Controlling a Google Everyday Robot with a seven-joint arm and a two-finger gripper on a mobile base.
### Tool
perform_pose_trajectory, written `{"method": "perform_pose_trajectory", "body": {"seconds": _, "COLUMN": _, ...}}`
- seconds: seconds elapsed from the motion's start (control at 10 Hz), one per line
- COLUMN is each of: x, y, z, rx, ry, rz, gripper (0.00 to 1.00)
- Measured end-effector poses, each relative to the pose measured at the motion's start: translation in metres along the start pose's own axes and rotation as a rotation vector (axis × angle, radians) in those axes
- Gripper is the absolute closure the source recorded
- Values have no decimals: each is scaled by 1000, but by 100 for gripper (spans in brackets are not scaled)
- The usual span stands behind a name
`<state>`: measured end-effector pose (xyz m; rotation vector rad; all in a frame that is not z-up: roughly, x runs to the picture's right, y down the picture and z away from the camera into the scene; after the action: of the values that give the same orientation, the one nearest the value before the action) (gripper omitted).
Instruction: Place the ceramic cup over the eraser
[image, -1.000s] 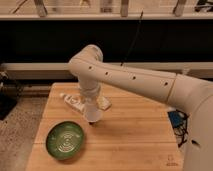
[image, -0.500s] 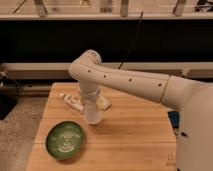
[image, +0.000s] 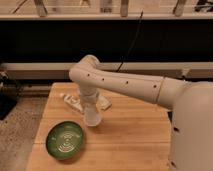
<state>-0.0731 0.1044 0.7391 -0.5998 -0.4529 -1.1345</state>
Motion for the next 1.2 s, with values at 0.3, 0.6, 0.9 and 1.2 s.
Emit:
{"method": "perform_pose_trajectory", "body": {"seconds": 0.3, "x": 2, "y": -1, "z": 10, "rx": 18, "ry": 6, "rz": -14, "gripper": 81}}
{"method": "perform_pose_trajectory", "body": {"seconds": 0.6, "x": 5, "y": -4, "z": 23, "rx": 11, "ry": 13, "rz": -29, "gripper": 53}}
{"method": "perform_pose_trajectory", "body": {"seconds": 0.9, "x": 14, "y": -1, "z": 32, "rx": -2, "ry": 19, "rz": -24, "gripper": 25}}
{"method": "perform_pose_trajectory", "body": {"seconds": 1.2, "x": 22, "y": 1, "z": 39, "rx": -8, "ry": 21, "rz": -18, "gripper": 20}}
